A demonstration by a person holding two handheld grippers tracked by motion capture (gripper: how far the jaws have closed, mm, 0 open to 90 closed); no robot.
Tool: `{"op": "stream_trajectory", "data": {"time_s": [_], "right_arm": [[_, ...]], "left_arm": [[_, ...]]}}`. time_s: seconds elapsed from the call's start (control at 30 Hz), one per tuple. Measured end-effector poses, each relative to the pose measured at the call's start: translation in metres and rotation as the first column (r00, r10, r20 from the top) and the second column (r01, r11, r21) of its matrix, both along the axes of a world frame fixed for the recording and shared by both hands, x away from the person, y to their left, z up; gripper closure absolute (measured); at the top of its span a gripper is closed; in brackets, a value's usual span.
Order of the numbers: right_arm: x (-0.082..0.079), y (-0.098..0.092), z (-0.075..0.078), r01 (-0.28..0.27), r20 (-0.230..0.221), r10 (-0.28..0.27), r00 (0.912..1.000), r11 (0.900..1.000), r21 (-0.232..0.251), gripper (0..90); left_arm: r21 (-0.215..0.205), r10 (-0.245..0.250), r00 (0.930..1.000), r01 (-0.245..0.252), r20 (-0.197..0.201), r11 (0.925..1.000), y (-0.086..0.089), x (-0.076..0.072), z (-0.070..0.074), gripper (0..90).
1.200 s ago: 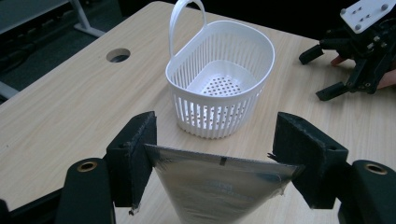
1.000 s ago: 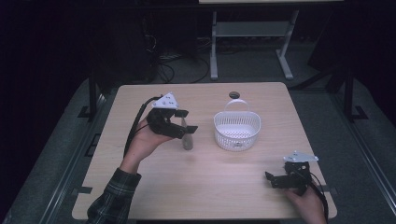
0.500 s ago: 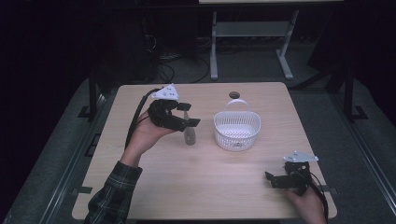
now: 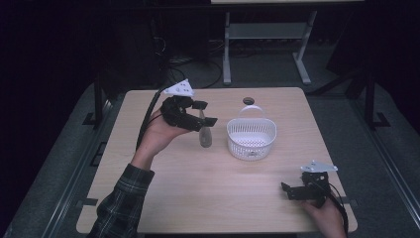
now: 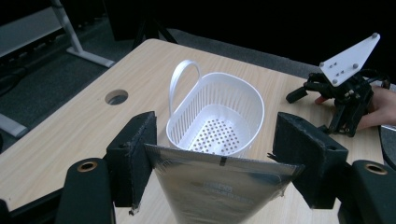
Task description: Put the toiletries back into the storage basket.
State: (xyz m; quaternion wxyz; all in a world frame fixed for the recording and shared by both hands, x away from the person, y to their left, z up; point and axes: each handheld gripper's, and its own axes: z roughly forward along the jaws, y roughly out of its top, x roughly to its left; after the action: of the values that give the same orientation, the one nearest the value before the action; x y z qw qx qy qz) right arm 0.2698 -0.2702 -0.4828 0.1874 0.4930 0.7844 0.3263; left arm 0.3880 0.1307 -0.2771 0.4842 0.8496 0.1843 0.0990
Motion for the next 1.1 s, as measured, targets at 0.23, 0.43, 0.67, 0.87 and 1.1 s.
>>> {"op": "stream_trajectory", "data": {"time_s": [0.23, 0.43, 0.67, 0.87, 1.1], "right_arm": [[0.0, 0.0, 0.0, 0.0, 0.0, 0.0, 1.0, 1.0, 0.001, 0.0], [0.0, 0.0, 0.0, 0.0, 0.0, 0.0, 1.0, 1.0, 0.0, 0.0], [0.0, 0.0, 0.0, 0.0, 0.0, 0.0, 1.0, 1.0, 0.0, 0.0], [0.0, 0.0, 0.0, 0.0, -0.001, 0.0, 1.0, 1.0, 0.0, 0.0], [0.0, 0.0, 0.0, 0.0, -0.001, 0.0, 1.0, 1.0, 0.0, 0.0]], "left_arm": [[-0.006, -0.017, 0.9998, 0.017, 0.001, 0.9998, -0.009, 0.004, 0.007, 30.3], [0.002, -0.024, 0.9997, 0.024, 0.004, 0.9997, -0.017, 0.008, 0.011, 30.3], [0.002, -0.029, 0.9996, 0.029, 0.003, 0.9996, -0.024, 0.012, 0.014, 30.2], [0.003, -0.036, 0.9993, 0.035, 0.011, 0.9994, -0.031, 0.017, 0.016, 30.2], [0.006, -0.043, 0.999, 0.043, 0.011, 0.999, -0.04, 0.022, 0.019, 30.3]]}}
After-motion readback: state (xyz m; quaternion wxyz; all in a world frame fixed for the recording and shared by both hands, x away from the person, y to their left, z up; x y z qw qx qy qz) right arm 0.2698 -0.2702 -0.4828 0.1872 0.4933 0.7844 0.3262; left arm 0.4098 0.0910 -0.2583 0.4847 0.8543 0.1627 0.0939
